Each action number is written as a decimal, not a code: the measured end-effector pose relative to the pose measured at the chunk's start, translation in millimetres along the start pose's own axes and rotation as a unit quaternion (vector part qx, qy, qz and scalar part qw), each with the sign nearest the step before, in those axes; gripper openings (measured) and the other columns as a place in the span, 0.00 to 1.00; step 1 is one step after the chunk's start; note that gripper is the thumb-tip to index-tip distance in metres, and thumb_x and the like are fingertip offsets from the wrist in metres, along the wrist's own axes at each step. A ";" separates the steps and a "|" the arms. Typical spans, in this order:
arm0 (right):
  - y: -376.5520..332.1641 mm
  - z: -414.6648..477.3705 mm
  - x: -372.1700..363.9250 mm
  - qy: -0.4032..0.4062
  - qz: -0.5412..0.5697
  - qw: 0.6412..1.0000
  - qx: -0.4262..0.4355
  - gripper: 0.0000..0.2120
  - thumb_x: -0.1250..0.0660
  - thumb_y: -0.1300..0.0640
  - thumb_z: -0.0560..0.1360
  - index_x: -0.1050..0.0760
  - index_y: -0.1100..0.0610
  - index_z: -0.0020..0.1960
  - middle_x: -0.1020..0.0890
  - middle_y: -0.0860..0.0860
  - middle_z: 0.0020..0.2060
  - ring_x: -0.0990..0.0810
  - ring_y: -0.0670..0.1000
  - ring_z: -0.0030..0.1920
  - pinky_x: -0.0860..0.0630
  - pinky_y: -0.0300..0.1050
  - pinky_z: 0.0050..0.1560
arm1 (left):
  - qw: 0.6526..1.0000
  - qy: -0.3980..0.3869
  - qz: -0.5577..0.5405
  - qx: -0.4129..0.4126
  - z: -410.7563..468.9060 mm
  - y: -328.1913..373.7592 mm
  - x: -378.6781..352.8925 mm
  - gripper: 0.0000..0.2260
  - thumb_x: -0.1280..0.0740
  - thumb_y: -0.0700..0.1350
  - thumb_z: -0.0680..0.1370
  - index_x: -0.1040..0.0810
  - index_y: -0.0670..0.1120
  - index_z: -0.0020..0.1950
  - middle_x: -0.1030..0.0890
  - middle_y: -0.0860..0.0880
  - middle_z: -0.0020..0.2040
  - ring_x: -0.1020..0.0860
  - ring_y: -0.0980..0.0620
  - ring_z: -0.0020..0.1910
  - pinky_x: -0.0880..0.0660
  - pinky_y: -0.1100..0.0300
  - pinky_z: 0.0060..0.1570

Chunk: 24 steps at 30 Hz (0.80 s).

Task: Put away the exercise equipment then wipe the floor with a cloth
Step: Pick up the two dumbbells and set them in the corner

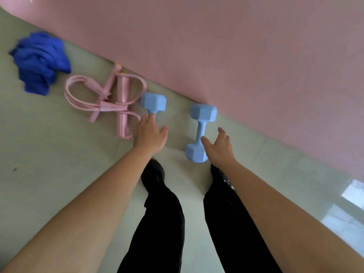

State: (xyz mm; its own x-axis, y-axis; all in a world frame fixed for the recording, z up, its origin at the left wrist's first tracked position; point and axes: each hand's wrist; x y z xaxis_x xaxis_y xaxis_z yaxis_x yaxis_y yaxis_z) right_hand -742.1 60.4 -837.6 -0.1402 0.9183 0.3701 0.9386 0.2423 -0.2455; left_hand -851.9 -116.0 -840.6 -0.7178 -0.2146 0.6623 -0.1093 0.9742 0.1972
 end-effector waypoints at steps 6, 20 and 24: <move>23.3 103.1 -71.4 0.011 0.062 0.997 -0.037 0.38 0.32 0.49 0.77 0.47 0.56 0.80 0.34 0.55 0.75 0.33 0.56 0.73 0.34 0.51 0.66 | 0.992 0.044 -0.059 0.104 88.4 -52.6 -76.8 0.27 0.34 0.46 0.75 0.37 0.36 0.70 0.30 0.35 0.67 0.32 0.35 0.67 0.35 0.45 0.66; 30.6 143.5 -90.8 0.067 0.222 0.969 -0.086 0.08 0.33 0.51 0.75 0.28 0.53 0.40 0.24 0.51 0.30 0.22 0.53 0.34 0.18 0.56 0.48 | 0.995 0.018 0.006 0.094 129.1 -65.1 -100.6 0.19 0.40 0.49 0.82 0.34 0.39 0.67 0.23 0.38 0.63 0.26 0.35 0.63 0.30 0.48 0.58; 27.9 88.4 -67.9 0.055 0.255 0.961 -0.097 0.07 0.30 0.52 0.73 0.26 0.54 0.43 0.24 0.52 0.31 0.24 0.52 0.31 0.23 0.48 0.36 | 0.995 0.014 -0.047 0.086 74.7 -67.5 -71.0 0.17 0.43 0.50 0.82 0.35 0.39 0.65 0.22 0.37 0.59 0.24 0.33 0.58 0.29 0.48 0.54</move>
State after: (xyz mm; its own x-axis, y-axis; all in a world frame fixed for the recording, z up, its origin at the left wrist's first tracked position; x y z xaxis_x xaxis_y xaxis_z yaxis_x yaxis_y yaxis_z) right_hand -734.2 32.5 -948.8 0.3769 0.8609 0.3417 0.9192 -0.3022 -0.2523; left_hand -845.0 -161.4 -954.9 -0.6803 -0.3041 0.6668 -0.2916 0.9471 0.1343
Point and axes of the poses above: each hand's wrist, its own z-axis towards the middle knuckle, its own x-axis out of the back of the hand, y = z × x
